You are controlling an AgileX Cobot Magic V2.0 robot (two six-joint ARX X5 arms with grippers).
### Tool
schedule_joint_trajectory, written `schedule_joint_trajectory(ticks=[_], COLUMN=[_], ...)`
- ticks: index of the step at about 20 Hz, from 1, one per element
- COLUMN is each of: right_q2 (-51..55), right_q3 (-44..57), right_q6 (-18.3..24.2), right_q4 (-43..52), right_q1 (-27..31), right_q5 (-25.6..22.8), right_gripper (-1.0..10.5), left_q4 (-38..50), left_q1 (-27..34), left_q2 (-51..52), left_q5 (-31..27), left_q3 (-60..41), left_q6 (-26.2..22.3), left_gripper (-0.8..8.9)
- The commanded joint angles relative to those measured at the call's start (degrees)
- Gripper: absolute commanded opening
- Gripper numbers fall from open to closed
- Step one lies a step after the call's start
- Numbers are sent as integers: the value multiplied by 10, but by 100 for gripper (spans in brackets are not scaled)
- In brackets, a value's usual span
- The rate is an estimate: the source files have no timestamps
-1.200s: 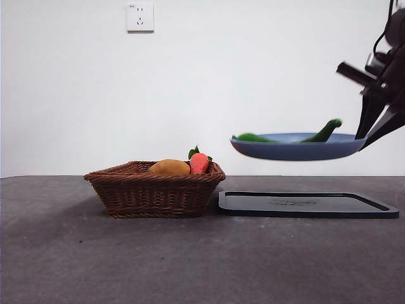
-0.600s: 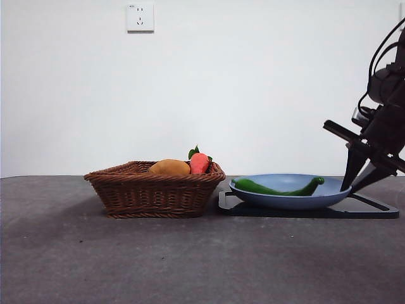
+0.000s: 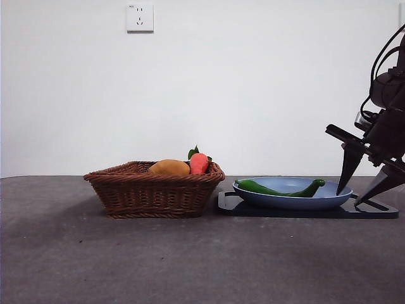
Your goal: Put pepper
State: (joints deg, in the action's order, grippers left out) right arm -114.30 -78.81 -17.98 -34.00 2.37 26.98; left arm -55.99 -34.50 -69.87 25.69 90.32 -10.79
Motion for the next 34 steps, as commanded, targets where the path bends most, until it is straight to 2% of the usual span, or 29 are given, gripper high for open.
schedule_joint_trajectory(ticks=[1, 3, 6, 8, 10, 13, 14, 16, 18, 21, 25, 34], right_q2=[39, 98, 206, 276, 339, 426, 449, 482, 503, 510, 510, 510], right_q3=[-13, -13, -13, -13, -13, -13, -13, -13, -13, -13, -13, -13], right_q6=[19, 36, 89, 133, 159, 180, 182, 205, 228, 218, 160, 161], right_q4=[-9, -32, -114, -186, -254, -332, -352, -386, -408, -411, -410, -410], right_q1=[3, 2, -4, -24, -48, -100, -118, -152, -172, -179, -178, -178], right_q5=[-5, -5, -3, -3, -4, -4, -4, -3, -3, 1, 1, -1], right_gripper=[185, 184, 183, 182, 181, 176, 140, 9, 6, 10, 10, 10], left_q4=[2, 2, -4, -13, -20, -21, -21, -25, -26, -26, -20, -13], left_q1=[-3, -3, -3, -3, -3, -3, -3, -3, -3, -3, -3, -3], left_q2=[-3, -3, -3, -3, -3, -4, -4, -4, -4, -4, -4, -4], left_q5=[2, 2, 2, 1, 0, 0, 0, 0, 0, 0, 0, 0], left_q3=[9, 9, 9, 9, 9, 9, 9, 9, 9, 9, 9, 9], left_q6=[5, 5, 5, 5, 5, 5, 5, 5, 5, 5, 5, 5], left_gripper=[249, 246, 245, 245, 245, 245, 243, 175, 24, 8, 8, 8])
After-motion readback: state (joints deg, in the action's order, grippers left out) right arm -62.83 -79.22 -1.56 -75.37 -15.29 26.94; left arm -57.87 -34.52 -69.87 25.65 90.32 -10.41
